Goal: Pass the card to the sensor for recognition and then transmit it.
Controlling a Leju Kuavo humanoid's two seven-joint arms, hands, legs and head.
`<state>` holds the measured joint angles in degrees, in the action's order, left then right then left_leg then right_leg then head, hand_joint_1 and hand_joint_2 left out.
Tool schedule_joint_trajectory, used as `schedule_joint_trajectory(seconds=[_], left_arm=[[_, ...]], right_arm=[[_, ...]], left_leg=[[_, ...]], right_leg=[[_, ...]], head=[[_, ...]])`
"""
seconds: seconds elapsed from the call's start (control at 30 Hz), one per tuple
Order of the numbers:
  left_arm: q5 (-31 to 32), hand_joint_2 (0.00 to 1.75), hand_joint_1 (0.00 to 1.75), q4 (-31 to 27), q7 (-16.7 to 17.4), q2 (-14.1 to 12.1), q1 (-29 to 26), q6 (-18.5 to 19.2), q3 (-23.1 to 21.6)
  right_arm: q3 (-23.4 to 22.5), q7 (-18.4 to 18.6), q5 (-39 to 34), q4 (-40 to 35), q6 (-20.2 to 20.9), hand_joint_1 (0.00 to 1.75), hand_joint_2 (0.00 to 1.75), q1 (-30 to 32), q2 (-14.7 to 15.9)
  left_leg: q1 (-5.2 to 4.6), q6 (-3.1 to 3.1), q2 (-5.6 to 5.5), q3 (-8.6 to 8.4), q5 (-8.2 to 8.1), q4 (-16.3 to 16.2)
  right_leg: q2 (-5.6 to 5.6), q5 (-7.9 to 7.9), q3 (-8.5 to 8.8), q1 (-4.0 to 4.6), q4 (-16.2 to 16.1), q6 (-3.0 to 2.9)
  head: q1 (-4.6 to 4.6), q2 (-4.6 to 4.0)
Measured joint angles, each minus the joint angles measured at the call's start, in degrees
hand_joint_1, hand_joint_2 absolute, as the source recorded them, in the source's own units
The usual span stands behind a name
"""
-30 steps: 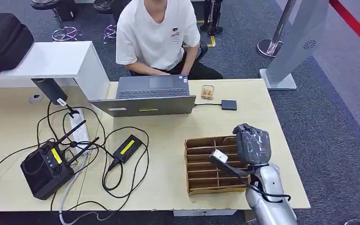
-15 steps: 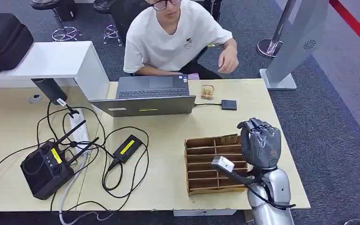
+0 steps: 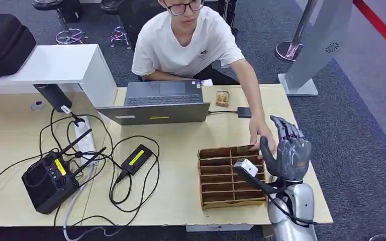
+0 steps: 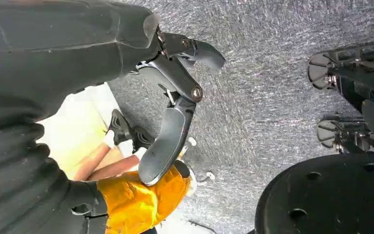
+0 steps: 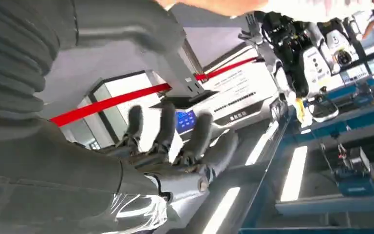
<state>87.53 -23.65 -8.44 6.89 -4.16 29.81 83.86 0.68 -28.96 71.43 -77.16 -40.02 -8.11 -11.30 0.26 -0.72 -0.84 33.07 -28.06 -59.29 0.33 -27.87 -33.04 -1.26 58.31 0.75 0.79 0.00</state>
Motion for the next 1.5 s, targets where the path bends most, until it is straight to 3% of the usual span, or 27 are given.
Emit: schedule_joint_trajectory(seconds=[1.03, 1.5], left_arm=[[1.8, 1.75, 0.00, -2.2, -0.8, 0.9, 0.4, 1.1, 4.0], [1.8, 1.75, 0.00, -3.6, -0.8, 1.9, 0.5, 2.0, 4.7]], right_arm=[[2.2, 1.1, 0.2, 3.9, 0.0, 0.00, 1.75, -0.3, 2.7], [2.2, -3.3, -3.1, -2.8, 0.0, 0.00, 1.75, 3.1, 2.7]], left_leg=[[0.00, 0.00, -0.01, 0.00, 0.00, 0.0], [0.00, 0.00, 0.00, 0.00, -0.01, 0.0]], right_leg=[[0.00, 0.00, 0.00, 0.00, 0.0, 0.00], [0.00, -0.01, -0.01, 0.00, 0.0, 0.00]], head=[[-0.02, 0.00], [-0.02, 0.00]])
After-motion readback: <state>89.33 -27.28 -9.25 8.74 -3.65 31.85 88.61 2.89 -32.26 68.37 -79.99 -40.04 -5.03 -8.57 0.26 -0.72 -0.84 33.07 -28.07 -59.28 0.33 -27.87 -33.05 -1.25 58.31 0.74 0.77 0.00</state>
